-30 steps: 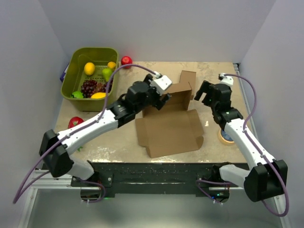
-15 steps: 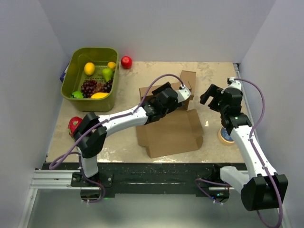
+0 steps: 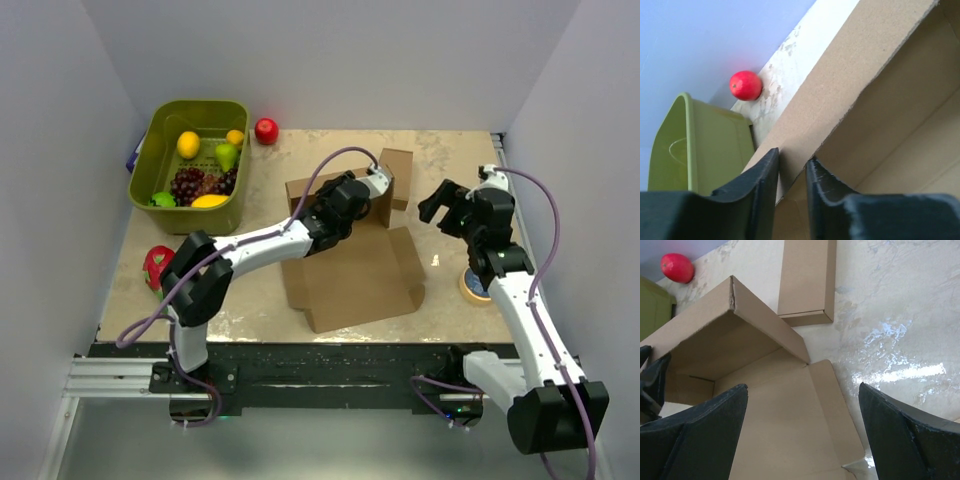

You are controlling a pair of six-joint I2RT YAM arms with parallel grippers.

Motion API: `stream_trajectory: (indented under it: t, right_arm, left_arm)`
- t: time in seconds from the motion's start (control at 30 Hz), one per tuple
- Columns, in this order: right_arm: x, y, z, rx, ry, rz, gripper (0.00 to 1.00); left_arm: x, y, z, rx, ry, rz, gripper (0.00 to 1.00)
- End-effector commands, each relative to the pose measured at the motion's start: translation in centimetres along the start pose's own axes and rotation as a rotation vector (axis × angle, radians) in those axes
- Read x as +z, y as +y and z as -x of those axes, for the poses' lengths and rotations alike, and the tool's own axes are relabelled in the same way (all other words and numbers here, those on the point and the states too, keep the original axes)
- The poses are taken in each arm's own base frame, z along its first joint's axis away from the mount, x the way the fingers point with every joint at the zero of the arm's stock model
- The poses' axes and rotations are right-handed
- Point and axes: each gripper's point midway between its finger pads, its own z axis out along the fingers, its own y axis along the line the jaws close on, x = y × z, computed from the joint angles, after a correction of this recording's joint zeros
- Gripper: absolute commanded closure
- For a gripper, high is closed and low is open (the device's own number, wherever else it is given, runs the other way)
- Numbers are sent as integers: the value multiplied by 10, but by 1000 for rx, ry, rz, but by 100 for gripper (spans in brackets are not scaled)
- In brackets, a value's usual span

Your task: Fold the paper box

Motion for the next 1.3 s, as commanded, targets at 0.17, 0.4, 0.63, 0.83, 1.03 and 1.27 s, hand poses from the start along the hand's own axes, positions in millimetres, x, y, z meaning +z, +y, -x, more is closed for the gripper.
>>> stream_trajectory:
  t: [0.17,0.4,0.63,0.83,1.03,1.27]
  right_arm:
    - [-34,30,25,-16,-11,108,5]
    - [-48,19,3,-44,96,62,5]
    - [-55,-4,0,-43,103,-64,1]
    - [-18,-20,-41,5,248,-113,1]
    - [-2,-31,-57,71,234,-126,1]
    - [4,-54,-73,124,229,-178,1]
  left_arm:
    - [37,39,-63,-202,160,-14,88]
    - [56,38,-115,-420,319,-167,99]
    - [63,44,-134,-505,354,-199,100]
    - [64,35,-140,-539,365,-243,100]
    - [65,33,-146,-571,374,-270,100]
    - [64,28,-144,-610,368,-305,100]
